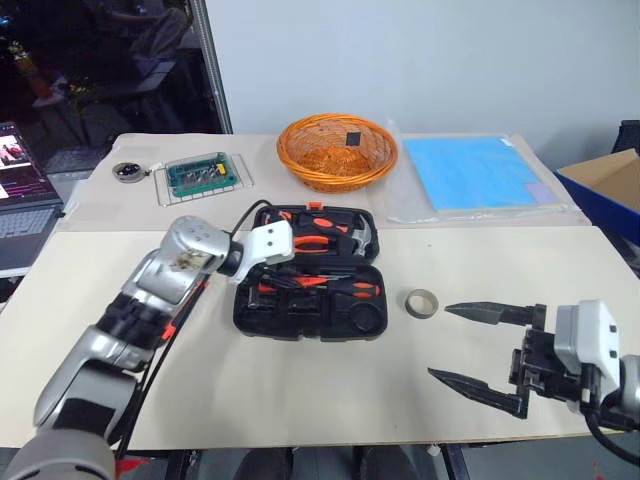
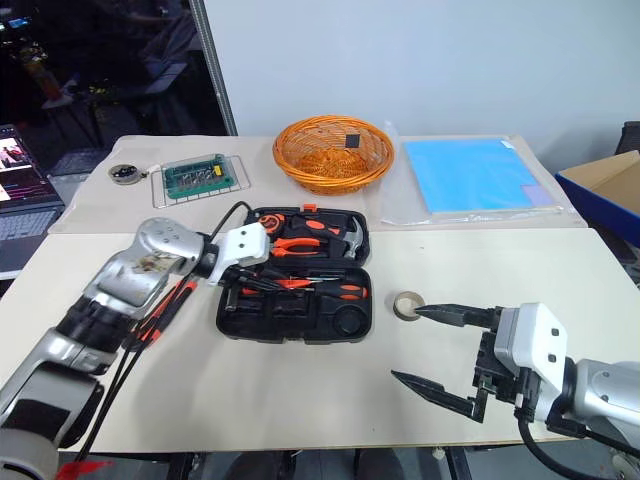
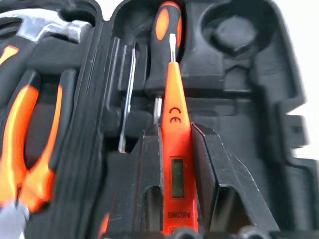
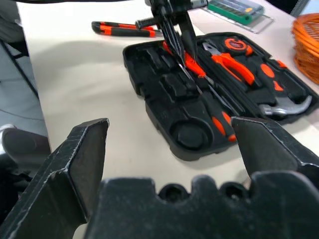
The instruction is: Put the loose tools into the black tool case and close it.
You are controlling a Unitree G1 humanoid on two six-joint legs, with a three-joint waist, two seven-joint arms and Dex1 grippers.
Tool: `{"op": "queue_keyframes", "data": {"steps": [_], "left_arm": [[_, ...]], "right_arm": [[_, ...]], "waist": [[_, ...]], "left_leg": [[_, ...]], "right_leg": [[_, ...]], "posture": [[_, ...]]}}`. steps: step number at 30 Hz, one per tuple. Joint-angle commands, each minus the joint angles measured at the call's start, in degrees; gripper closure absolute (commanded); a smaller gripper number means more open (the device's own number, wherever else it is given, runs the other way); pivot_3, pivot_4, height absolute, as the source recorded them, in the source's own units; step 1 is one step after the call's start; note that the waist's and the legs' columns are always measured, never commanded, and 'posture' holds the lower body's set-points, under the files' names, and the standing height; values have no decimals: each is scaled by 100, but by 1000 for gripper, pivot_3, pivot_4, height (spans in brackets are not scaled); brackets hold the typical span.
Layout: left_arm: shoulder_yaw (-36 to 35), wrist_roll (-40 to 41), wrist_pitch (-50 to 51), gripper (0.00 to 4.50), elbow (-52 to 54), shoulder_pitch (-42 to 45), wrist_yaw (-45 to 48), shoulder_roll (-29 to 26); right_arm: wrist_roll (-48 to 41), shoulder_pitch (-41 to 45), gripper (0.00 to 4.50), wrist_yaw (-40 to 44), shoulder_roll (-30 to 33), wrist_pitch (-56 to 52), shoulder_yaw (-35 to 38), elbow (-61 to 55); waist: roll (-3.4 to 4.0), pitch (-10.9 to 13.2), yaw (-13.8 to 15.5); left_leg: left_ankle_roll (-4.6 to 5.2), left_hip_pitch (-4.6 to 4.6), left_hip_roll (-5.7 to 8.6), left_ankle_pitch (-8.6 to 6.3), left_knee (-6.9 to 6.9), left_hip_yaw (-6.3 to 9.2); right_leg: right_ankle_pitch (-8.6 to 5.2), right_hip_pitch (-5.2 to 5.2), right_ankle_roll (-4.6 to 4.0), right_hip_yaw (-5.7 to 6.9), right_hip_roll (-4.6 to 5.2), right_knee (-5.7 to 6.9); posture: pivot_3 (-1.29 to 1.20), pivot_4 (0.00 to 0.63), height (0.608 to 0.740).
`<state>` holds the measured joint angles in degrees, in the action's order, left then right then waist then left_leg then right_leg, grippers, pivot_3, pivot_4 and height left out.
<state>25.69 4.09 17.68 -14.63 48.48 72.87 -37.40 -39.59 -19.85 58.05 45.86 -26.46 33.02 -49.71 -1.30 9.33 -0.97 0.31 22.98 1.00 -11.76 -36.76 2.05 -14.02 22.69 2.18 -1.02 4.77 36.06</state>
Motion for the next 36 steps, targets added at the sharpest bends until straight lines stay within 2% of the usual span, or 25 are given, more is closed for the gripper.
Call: {"op": "queue_keyframes", "data": {"steps": [1,11,30,36], "left_arm": [[-38,-239,-365,4121,-318,132,312,-168],[5,-545,-38,4121,-97,-117,436,-239],[126,-936,-565,4121,-262,-330,470,133],[-50,-787,-510,4121,-324,-420,734,-22]], "right_arm": [[-175,-210,0,-227,-93,89,249,-400],[-138,-309,0,-484,-121,125,66,-500],[-105,-80,0,-517,10,108,-98,-386],[-81,-80,0,-522,18,116,-133,-380]], "waist": [[0,0,7],[0,0,82],[2,-3,120],[4,-4,99]], "left_leg": [[0,0,0,0,0,0],[0,-6,3,0,-3,5],[1,-35,7,-1,-3,4],[2,-35,6,-2,-4,4]], "right_leg": [[0,0,1,0,0,0],[-4,-13,10,7,20,-2],[-8,-44,17,7,29,-1],[-9,-43,18,7,28,-1]], "posture": [[0,150,740],[0,150,740],[0,150,740],[0,150,740]]}}
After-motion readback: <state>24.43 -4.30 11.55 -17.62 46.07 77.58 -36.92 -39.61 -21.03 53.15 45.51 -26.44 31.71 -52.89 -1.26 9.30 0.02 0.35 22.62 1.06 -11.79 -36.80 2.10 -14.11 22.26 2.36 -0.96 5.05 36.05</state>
